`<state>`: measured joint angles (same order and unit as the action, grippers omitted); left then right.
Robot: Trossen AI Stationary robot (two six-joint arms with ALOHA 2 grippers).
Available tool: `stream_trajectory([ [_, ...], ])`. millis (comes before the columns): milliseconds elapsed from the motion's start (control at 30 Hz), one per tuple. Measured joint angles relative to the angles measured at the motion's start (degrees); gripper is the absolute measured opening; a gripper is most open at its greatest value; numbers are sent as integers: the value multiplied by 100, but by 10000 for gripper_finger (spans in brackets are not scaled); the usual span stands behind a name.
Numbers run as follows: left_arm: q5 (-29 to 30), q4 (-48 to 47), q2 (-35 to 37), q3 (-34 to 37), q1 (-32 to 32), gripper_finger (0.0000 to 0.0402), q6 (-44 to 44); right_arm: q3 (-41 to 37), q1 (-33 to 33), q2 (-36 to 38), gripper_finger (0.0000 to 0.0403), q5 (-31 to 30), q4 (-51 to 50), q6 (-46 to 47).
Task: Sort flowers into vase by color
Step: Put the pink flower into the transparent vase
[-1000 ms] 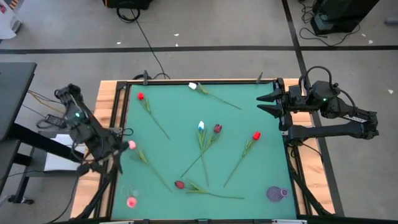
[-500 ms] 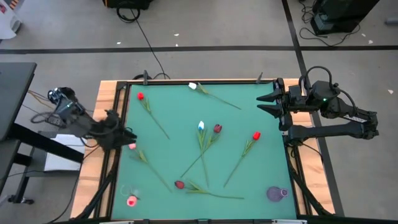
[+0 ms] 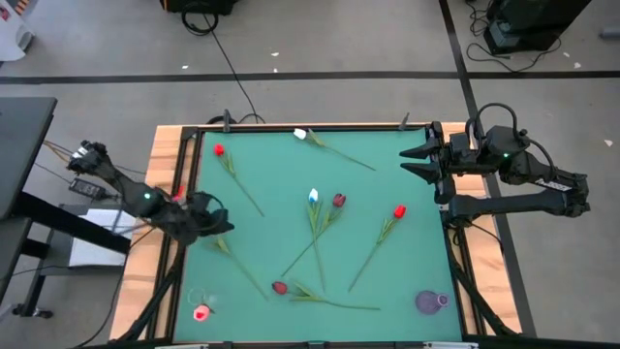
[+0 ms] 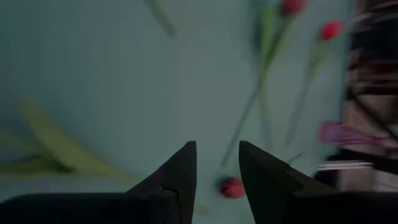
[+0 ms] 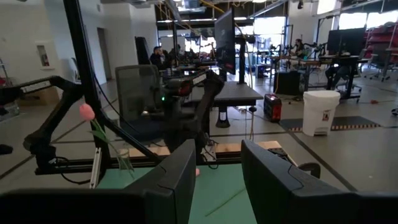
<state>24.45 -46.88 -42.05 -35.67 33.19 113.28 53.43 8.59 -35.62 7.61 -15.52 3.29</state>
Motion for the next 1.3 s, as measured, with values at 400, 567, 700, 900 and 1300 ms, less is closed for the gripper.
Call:
stream_trajectory([
  [400,-2871,46,-1701,-378,-1198,109,1020,0,-1,0,137,-1,-1,0],
  [567,-3514,44,-2372,-378,-1359,113,1460,0,1,2,137,-1,1,0],
  [700,-3643,72,-2665,-378,-1513,127,1584,0,1,0,137,0,1,0],
  [900,-3943,76,-2994,-380,-1747,174,1775,0,1,0,137,-1,1,0],
  [1300,-4149,473,-3447,0,-1944,247,1947,0,1,0,137,-1,3,0],
])
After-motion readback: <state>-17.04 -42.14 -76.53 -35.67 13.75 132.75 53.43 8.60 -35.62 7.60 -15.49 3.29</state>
